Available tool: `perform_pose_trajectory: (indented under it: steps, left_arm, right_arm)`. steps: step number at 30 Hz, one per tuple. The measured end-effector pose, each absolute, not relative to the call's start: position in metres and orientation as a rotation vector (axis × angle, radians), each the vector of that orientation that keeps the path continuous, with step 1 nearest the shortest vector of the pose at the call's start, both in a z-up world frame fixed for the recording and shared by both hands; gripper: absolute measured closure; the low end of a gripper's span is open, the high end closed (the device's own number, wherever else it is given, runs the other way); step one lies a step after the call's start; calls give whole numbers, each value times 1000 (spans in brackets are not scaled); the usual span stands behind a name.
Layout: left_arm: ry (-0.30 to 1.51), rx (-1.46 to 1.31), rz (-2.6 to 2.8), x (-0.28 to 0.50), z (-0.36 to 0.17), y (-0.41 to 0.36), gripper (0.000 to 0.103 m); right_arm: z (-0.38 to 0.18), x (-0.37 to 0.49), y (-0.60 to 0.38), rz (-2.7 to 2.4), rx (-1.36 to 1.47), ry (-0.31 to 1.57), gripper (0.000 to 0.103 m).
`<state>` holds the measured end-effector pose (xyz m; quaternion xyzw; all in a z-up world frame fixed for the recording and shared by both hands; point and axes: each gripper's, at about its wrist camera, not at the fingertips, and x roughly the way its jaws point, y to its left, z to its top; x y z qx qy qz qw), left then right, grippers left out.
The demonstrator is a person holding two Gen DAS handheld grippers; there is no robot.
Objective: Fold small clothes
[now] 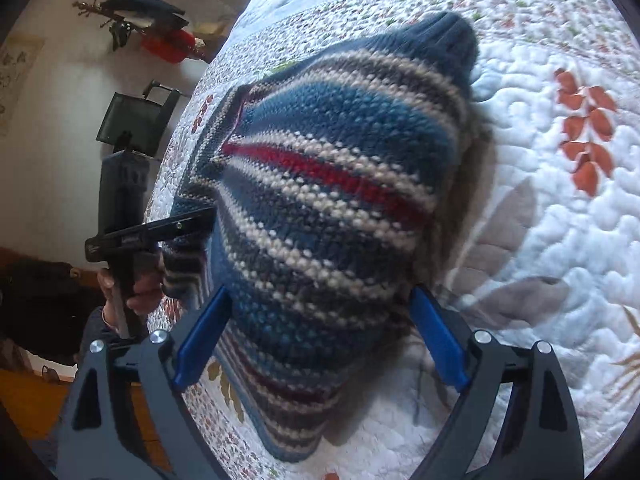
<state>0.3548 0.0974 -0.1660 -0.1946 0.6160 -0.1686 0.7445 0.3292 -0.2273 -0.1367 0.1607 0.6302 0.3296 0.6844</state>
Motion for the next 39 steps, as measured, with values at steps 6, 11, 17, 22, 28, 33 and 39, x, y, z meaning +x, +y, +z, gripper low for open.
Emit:
perform_pose_trajectory:
  steps: [6,11,17,22,28,33,39]
  left_arm:
    - [1360,-425,-395,359,-170,92,13]
    - [1345,-563,-453,348,-174,111,41]
    - [1297,-597,-480,326,-157,105,54]
    - [1262,-595,-524,304,-132,68,55]
    - [1214,-562,-590,272,-99,0,55]
    - [1191,-520,-640,242,-84,-53,55]
    - [1208,-450,-651,213,-86,-96,55]
  right_arm:
    - [-156,337,-218,760,453,1440,22]
    - [-145,332,-213,756,407,1394,39]
    - [-119,317,-218,758,346,1349,43]
    - [-90,302,-252,749,339,1310,43]
    - [-51,259,-315,708,320,1256,43]
    - [-34,216,-367,679,321,1219,43]
    - [-40,179,-406,661,340,1221,43]
